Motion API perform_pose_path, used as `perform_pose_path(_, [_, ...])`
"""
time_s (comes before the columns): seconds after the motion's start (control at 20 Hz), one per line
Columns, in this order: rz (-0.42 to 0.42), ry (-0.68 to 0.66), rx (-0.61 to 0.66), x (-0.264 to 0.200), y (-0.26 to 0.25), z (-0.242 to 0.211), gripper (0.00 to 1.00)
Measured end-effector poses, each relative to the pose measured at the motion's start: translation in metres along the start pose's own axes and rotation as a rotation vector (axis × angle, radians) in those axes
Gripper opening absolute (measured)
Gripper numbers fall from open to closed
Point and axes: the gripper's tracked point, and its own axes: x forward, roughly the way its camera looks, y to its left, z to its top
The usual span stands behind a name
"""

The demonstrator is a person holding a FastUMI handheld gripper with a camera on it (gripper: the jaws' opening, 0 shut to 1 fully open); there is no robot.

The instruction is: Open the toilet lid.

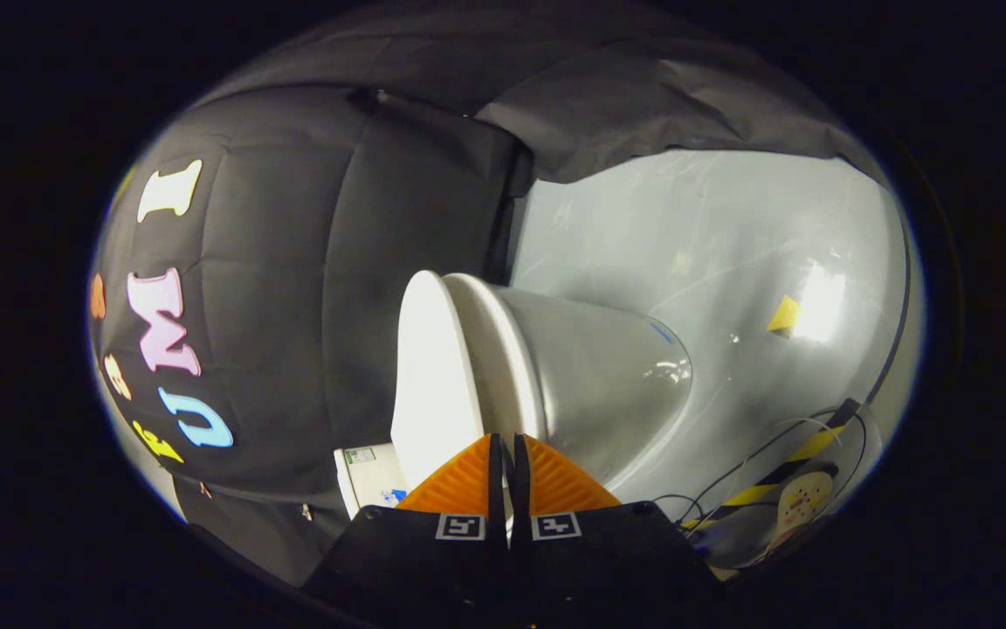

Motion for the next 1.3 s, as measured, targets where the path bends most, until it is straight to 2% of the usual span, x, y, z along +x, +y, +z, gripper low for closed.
perform_pose_path(0.15, [0.068, -0.025, -0.035, -0.017, 0.033, -0.001, 0.05])
perform_pose_path(0.3, [0.065, -0.088, -0.177, -0.037, 0.059, -0.01, 0.05])
perform_pose_path(0.7, [0.132, -0.184, -0.453, -0.089, 0.174, -0.058, 0.05])
perform_pose_path(1.05, [0.129, -0.238, -0.656, -0.108, 0.238, -0.111, 0.05])
perform_pose_path(1.3, [0.123, -0.27, -0.752, -0.113, 0.27, -0.145, 0.05])
